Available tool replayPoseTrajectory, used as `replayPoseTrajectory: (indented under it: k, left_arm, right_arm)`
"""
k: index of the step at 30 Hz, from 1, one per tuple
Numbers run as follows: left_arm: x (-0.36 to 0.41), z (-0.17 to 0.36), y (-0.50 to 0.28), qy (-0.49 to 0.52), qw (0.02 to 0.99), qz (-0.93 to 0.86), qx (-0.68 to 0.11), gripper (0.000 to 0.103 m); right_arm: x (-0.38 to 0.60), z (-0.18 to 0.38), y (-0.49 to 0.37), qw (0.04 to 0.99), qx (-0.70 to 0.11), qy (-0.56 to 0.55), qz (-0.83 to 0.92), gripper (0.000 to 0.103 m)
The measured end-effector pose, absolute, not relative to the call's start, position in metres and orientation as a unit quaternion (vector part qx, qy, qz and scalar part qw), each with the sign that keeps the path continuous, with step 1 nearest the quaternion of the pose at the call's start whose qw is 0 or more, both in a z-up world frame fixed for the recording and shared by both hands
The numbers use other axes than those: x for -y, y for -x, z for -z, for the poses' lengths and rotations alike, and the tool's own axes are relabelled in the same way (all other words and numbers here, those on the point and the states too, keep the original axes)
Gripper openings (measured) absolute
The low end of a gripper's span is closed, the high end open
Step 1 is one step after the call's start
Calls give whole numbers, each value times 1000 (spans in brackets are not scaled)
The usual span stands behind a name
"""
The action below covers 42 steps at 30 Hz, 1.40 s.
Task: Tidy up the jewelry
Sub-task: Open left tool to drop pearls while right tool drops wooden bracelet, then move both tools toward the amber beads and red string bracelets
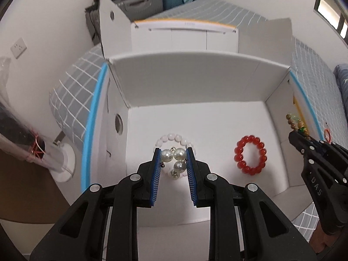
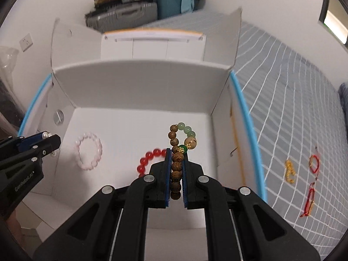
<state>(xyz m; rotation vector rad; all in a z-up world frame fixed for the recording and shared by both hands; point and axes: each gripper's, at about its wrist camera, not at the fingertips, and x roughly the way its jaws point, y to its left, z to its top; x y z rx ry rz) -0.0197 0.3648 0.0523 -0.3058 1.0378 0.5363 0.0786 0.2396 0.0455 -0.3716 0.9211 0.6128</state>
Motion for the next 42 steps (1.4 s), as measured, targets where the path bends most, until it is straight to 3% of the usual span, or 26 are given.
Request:
replayPoseTrajectory:
  k: [20, 22, 24, 26, 32, 42]
  left_arm:
    - [-368, -38, 13, 140, 814, -259, -501, 25]
    - [-367, -38, 14, 141, 815, -258, -499, 31]
    - [-366, -42, 16, 140, 819, -263, -490, 47]
    - [-365, -47, 19, 144, 826, -263, -477, 68]
    - [-360, -58, 22, 140, 835, -267, -461, 87]
    - [-354, -69, 26, 142, 844, -269, -441, 96]
  right_arm:
    - [-248, -24, -84, 813, -476, 168, -289, 11]
    - [-247, -27, -82, 816, -472, 166, -290, 23]
    - [-245, -32, -80, 819, -466, 158, -295, 29]
    - [-243, -36, -79, 821, -461, 157, -297, 43]
    - [-229, -53, -79, 841, -440, 132, -286, 75]
    - [-212, -76, -75, 861, -406, 133, -276, 86]
